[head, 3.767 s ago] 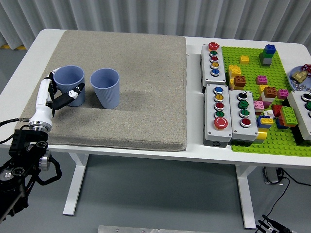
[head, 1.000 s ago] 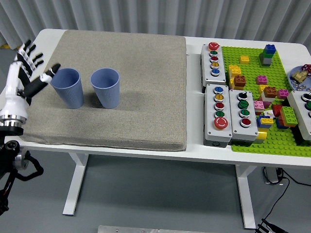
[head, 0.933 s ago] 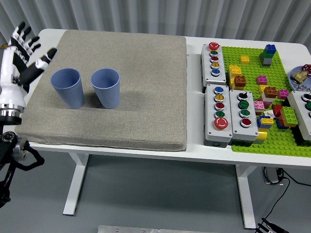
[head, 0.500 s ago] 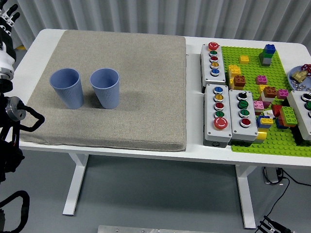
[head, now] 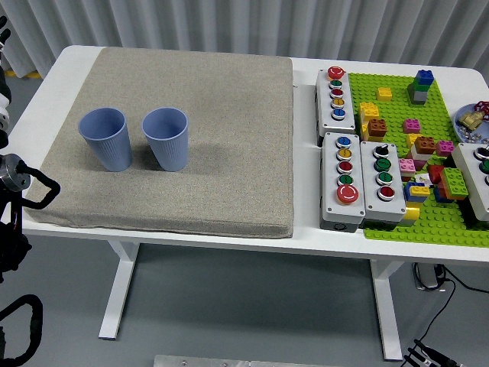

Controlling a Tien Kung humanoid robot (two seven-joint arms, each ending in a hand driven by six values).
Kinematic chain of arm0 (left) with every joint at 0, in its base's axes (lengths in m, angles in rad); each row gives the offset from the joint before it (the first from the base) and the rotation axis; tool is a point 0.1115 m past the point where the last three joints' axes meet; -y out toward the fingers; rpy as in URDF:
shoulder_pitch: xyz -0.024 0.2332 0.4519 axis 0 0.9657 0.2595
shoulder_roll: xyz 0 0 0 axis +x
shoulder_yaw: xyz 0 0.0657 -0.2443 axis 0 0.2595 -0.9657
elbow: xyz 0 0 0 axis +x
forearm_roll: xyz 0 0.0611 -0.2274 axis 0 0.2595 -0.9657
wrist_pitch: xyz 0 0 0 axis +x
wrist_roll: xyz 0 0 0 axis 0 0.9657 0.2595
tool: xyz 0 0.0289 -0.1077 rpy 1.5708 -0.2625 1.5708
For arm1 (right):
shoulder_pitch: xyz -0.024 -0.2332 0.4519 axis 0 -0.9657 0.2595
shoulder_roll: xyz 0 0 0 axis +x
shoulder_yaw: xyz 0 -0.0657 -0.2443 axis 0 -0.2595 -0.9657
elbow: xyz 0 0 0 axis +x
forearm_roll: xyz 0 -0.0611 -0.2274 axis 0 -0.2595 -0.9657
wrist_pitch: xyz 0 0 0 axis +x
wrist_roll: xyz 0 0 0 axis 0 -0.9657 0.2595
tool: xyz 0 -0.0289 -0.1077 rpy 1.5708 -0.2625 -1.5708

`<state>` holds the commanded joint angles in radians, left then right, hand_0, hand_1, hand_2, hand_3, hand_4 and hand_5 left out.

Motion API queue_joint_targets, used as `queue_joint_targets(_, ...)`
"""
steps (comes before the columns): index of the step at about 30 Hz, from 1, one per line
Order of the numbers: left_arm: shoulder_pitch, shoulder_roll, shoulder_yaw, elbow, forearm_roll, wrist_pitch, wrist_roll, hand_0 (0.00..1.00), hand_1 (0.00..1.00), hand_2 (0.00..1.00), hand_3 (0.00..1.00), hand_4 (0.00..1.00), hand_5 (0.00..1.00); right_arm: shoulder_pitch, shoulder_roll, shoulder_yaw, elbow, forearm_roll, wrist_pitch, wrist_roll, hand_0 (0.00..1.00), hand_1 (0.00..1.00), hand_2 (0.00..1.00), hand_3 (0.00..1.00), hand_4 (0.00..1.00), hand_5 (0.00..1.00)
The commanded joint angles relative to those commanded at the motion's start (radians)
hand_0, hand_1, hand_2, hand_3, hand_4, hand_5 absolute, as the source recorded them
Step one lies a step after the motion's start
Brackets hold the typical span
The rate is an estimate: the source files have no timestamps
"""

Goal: Pick cup pour cup place

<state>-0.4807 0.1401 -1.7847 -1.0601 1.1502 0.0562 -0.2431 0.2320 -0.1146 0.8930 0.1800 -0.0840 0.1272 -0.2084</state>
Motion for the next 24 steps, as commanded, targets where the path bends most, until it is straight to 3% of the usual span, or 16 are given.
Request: queue_joint_targets(24, 0.014, -0.004, -0.002, -0.034, 0.018, 0.009, 0.000, 0.849, 0.856, 0.950, 0.944, 0.774, 0.998, -0.004, 0.006, -0.001, 0.000, 0.001, -0.008, 0.008, 0.754, 0.683, 0.729, 0.609, 0.197, 0.257)
